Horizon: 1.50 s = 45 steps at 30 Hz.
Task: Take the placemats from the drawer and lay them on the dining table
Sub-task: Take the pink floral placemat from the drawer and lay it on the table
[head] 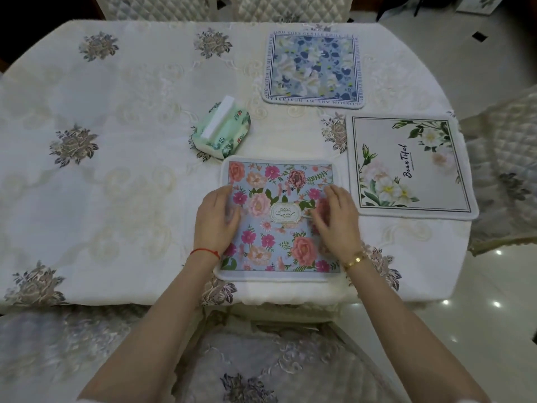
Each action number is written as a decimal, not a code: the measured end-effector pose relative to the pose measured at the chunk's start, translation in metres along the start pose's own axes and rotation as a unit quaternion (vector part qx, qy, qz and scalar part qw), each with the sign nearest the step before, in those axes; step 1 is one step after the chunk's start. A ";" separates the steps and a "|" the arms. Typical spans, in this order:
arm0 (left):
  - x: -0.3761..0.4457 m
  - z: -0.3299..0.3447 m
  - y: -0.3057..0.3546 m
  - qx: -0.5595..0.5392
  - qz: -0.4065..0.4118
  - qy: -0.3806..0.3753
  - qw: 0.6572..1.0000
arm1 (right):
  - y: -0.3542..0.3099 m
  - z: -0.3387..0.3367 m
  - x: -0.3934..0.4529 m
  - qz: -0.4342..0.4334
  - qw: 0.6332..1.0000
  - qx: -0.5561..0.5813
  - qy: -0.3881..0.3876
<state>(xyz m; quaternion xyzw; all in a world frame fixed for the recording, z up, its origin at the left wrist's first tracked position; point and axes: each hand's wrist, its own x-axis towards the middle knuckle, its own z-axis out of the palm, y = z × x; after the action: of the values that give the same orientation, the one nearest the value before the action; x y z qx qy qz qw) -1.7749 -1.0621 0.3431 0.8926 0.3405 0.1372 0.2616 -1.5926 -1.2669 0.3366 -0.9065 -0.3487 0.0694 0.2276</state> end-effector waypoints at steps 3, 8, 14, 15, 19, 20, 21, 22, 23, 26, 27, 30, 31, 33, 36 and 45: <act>0.041 0.010 0.007 0.021 0.052 -0.038 0.998 | -0.019 0.014 0.040 -0.047 0.996 -0.003 -0.070; 0.088 0.029 0.011 0.083 0.104 -0.106 0.985 | -0.039 0.040 0.087 -0.109 0.987 -0.038 -0.110; 0.095 0.047 -0.005 0.109 0.113 -0.131 0.979 | -0.035 0.060 0.098 -0.146 0.978 -0.071 -0.127; 0.095 0.048 -0.008 0.108 0.113 -0.129 0.979 | -0.033 0.060 0.097 -0.150 0.978 -0.079 -0.123; 0.095 0.050 -0.014 0.125 0.116 -0.123 0.978 | -0.020 0.055 0.095 -0.153 0.977 -0.090 -0.121; 0.095 0.050 -0.015 0.129 0.117 -0.125 0.977 | -0.016 0.052 0.094 -0.145 0.979 -0.085 -0.118; 0.095 0.049 -0.017 0.132 0.116 -0.127 0.976 | -0.011 0.049 0.092 -0.137 0.981 -0.081 -0.114; 0.094 0.049 -0.019 0.134 0.113 -0.127 0.976 | -0.006 0.045 0.090 -0.129 0.982 -0.078 -0.111; 0.094 0.047 -0.021 0.136 0.109 -0.126 0.977 | 0.000 0.041 0.088 -0.124 0.983 -0.079 -0.108; 0.092 0.040 -0.030 0.137 0.100 -0.128 0.977 | 0.020 0.028 0.083 -0.109 0.984 -0.096 -0.105; 0.091 0.037 -0.033 0.138 0.099 -0.128 0.977 | 0.025 0.025 0.082 -0.105 0.984 -0.100 -0.105; 0.088 0.029 -0.037 0.141 0.090 -0.133 0.977 | 0.027 0.021 0.080 -0.084 0.986 -0.104 -0.103; 0.086 0.026 -0.037 0.139 0.091 -0.134 0.977 | 0.024 0.022 0.079 -0.074 0.988 -0.098 -0.098; 0.080 0.020 -0.028 0.124 0.110 -0.135 0.977 | 0.012 0.023 0.075 -0.075 0.989 -0.082 -0.098; 0.068 0.023 -0.005 0.085 0.155 -0.145 0.974 | -0.012 0.030 0.064 -0.125 0.981 -0.070 -0.131; 0.060 0.032 -0.005 -0.010 0.092 -0.178 0.980 | 0.003 0.023 0.044 -0.116 0.980 -0.039 -0.155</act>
<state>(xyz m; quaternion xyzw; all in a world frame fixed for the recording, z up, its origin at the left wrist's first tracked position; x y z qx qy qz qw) -1.7204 -1.0304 0.3177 0.9276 0.2031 0.0027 0.3134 -1.5640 -1.2316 0.3162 -0.8464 -0.4850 0.1682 0.1419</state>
